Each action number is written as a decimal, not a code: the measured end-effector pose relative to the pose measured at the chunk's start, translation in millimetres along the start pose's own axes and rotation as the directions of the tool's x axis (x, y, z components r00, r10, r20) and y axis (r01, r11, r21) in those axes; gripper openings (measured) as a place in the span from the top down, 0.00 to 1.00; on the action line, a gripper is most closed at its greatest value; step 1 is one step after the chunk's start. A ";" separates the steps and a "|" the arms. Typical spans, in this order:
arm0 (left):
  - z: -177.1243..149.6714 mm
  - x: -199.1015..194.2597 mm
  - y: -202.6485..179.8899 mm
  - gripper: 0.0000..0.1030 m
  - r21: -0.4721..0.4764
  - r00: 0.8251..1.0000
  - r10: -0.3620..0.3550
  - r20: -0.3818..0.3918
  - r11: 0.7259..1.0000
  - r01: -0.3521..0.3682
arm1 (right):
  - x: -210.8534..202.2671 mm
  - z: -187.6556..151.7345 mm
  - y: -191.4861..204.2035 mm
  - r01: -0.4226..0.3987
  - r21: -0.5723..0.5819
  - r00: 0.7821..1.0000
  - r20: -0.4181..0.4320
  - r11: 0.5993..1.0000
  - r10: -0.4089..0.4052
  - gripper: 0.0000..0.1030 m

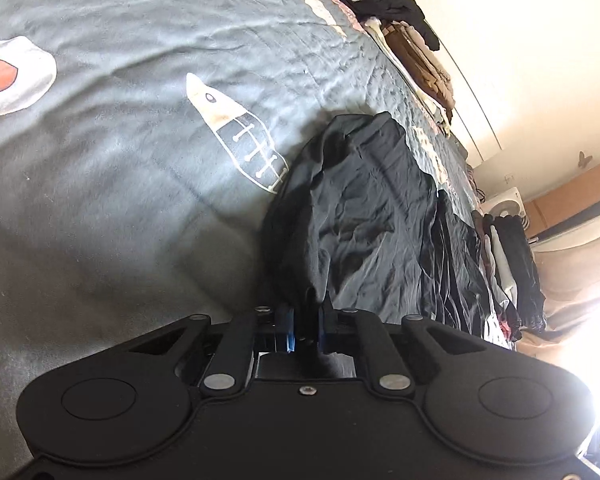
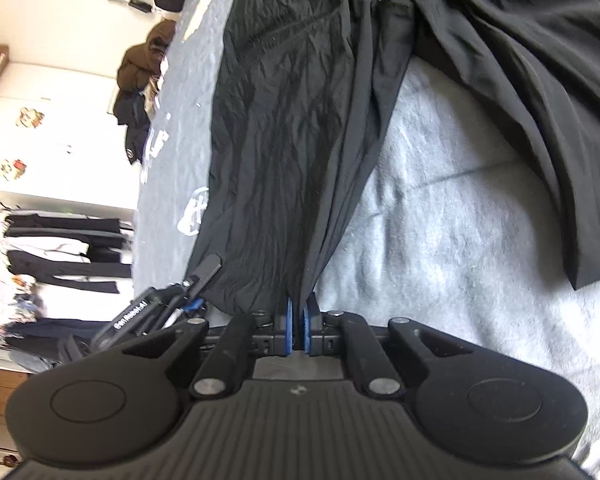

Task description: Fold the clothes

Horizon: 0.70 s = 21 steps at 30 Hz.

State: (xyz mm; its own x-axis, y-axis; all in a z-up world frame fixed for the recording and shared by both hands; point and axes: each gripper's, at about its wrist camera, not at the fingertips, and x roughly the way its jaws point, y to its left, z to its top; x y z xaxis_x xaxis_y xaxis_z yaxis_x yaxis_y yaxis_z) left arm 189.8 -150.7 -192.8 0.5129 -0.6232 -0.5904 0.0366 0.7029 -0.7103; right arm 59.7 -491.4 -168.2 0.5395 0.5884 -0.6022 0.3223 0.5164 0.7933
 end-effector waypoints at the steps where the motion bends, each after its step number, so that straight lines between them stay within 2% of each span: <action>1: 0.0 -0.6 -0.8 0.91 -0.002 1.000 -0.004 0.002 1.000 0.004 | -2.3 0.9 -0.7 -0.015 0.010 1.000 0.003 1.000 0.015 0.95; 5: 4.0 -7.2 -12.3 0.91 0.008 0.999 -0.044 0.030 0.999 0.043 | -9.4 4.1 -4.2 -0.052 0.035 0.998 0.019 0.998 0.051 0.95; 13: 19.7 -7.7 -84.8 0.91 0.178 0.994 -0.101 0.047 0.980 0.091 | -13.6 1.8 -20.0 -0.124 0.106 0.992 0.047 0.987 0.120 0.95; 17: 15.9 7.1 -132.9 0.91 0.281 0.989 -0.144 0.011 0.950 0.136 | -25.6 2.9 -25.2 -0.167 0.123 0.983 0.094 0.978 0.156 0.95; 21: -5.0 29.9 -190.2 0.91 0.395 0.977 -0.205 -0.058 0.894 0.210 | -40.3 3.6 -39.6 -0.242 0.180 0.964 0.153 0.953 0.216 0.95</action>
State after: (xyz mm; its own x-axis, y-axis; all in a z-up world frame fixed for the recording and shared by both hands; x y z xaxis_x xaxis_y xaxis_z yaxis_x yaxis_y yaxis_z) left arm 193.9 -304.7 -77.2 0.4443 -0.7725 -0.4537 0.4796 0.6328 -0.6079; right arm 27.9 -537.8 -175.0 0.7088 0.5840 -0.3958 0.3165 0.2382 0.9182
